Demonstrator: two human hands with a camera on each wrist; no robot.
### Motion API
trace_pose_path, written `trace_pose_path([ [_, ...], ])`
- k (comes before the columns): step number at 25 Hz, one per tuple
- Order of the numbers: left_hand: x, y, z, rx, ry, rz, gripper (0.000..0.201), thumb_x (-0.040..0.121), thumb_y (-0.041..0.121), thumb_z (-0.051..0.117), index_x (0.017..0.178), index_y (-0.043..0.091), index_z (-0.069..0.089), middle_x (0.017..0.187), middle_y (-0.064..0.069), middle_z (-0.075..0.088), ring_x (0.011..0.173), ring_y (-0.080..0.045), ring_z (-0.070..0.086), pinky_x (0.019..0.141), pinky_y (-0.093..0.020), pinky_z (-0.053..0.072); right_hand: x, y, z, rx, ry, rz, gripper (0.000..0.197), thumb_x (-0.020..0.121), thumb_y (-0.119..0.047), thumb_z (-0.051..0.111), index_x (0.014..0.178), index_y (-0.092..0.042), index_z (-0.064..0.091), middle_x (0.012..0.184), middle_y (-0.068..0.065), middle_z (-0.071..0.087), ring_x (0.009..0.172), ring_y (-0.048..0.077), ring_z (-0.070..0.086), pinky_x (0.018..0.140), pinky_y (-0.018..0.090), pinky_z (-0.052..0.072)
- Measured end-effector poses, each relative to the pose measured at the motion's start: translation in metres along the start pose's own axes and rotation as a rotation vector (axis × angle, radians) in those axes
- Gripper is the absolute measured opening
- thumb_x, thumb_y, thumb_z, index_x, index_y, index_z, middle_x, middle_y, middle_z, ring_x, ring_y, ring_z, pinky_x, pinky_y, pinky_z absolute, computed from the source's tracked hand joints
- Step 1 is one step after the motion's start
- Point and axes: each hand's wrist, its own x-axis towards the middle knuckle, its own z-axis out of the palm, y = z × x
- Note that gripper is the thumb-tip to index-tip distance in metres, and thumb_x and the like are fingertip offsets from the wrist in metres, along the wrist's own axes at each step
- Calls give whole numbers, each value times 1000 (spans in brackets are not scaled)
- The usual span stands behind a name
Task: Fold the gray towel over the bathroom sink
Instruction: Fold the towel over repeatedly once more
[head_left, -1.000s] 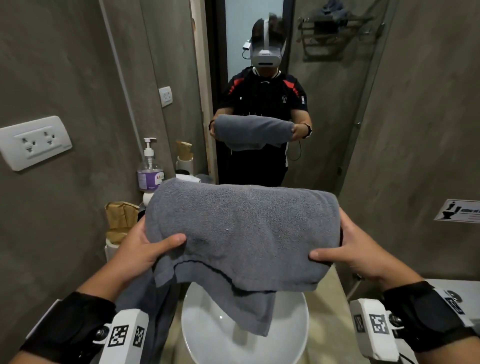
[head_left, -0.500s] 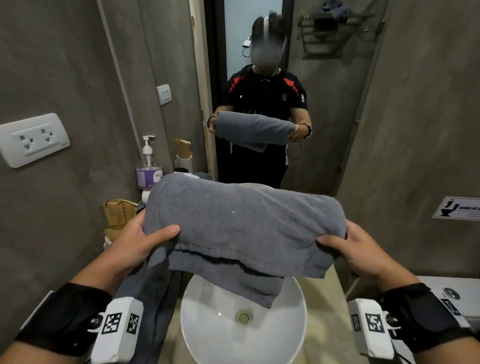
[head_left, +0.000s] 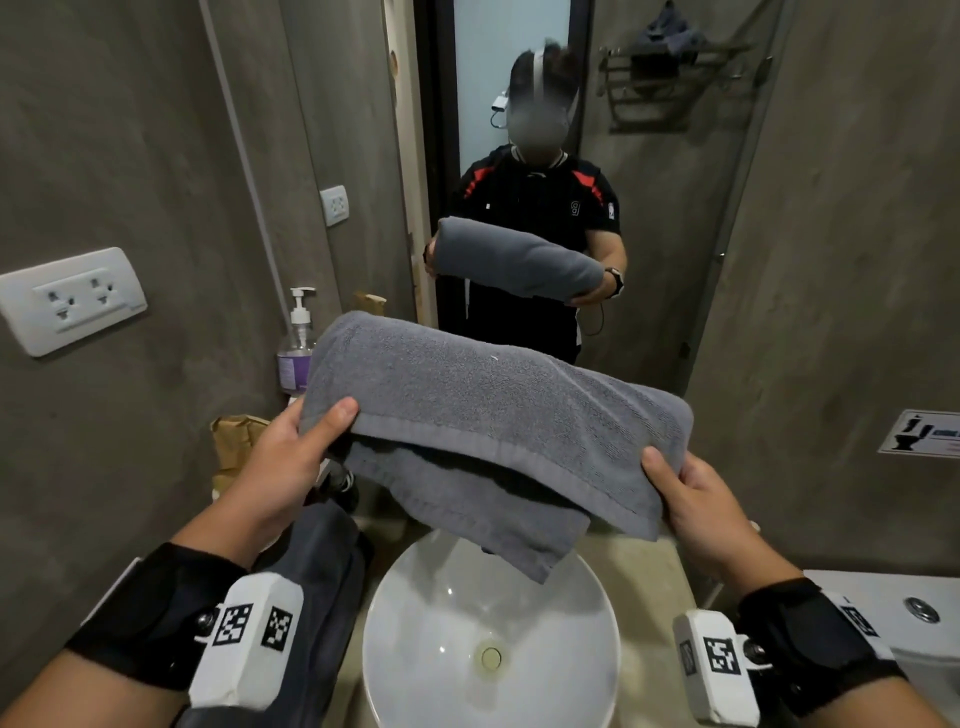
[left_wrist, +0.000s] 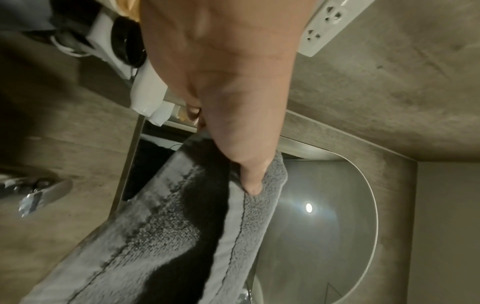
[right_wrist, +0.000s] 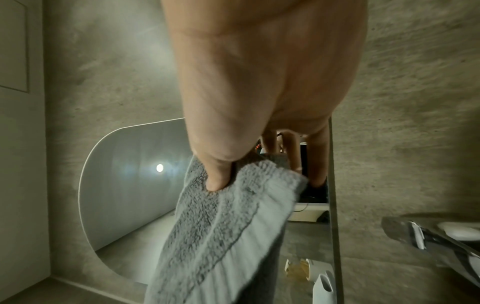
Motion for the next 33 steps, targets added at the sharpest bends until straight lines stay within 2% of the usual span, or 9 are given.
trace_pose_path([
  [4,0,-4,6,-158,2,-112,53,82,34,70,131,14,59,120,-11,72,107,-26,71,76,-33,61,-7,20,7,-17,-22,11,43,92,-44,54,127,-20,62,119,-8,73,111,10,69,83,16,55],
  [7,-4,-8,11,-273,-15,-219,61,83,34,69,139,14,54,129,-14,67,111,-27,69,83,-41,61,-14,39,16,-88,3,15,41,90,-48,54,121,-24,64,113,-12,75,102,2,70,78,13,54],
  [12,-6,-19,21,-300,88,-193,52,92,18,65,140,5,53,123,-15,69,107,-26,70,88,-42,60,-32,89,36,-210,56,43,23,92,-27,66,102,-6,66,66,-9,72,51,6,64,45,23,48],
  [16,-8,-33,21,-199,71,-153,62,80,7,78,136,2,52,123,-17,69,110,-29,69,87,-41,58,-61,136,39,-290,-158,269,27,88,-29,75,111,-18,68,89,-6,77,78,16,72,65,38,58],
  [19,-15,-54,27,54,22,-82,65,61,15,90,114,15,53,105,0,72,100,-13,69,82,-28,57,-85,166,32,-377,-323,479,38,87,-39,74,119,-25,59,104,-12,76,95,9,71,83,38,57],
  [22,-19,-83,34,367,-133,-52,74,62,7,94,118,14,44,112,4,60,97,2,64,82,-18,52,-91,182,24,-507,-321,543,64,85,-44,75,140,-24,49,123,-7,68,101,6,68,84,28,54],
  [24,-20,-102,37,534,-268,-99,84,63,5,93,126,10,39,123,-4,56,108,-7,62,91,-23,52,-83,185,29,-538,-346,517,67,85,-43,75,144,-25,49,126,-6,66,100,6,68,84,25,55],
  [29,-24,-134,31,560,-453,-220,94,62,1,93,134,9,32,129,-4,54,113,-4,61,93,-20,51,-38,193,72,-540,-550,403,90,73,-38,87,149,-32,40,137,-15,55,113,9,59,86,21,50],
  [33,-9,-138,18,621,-570,-260,110,60,1,94,144,7,24,139,-7,50,129,-17,54,107,-33,47,-2,200,105,-490,-732,398,75,57,-25,96,118,-44,57,113,-23,67,100,-9,61,73,6,49],
])
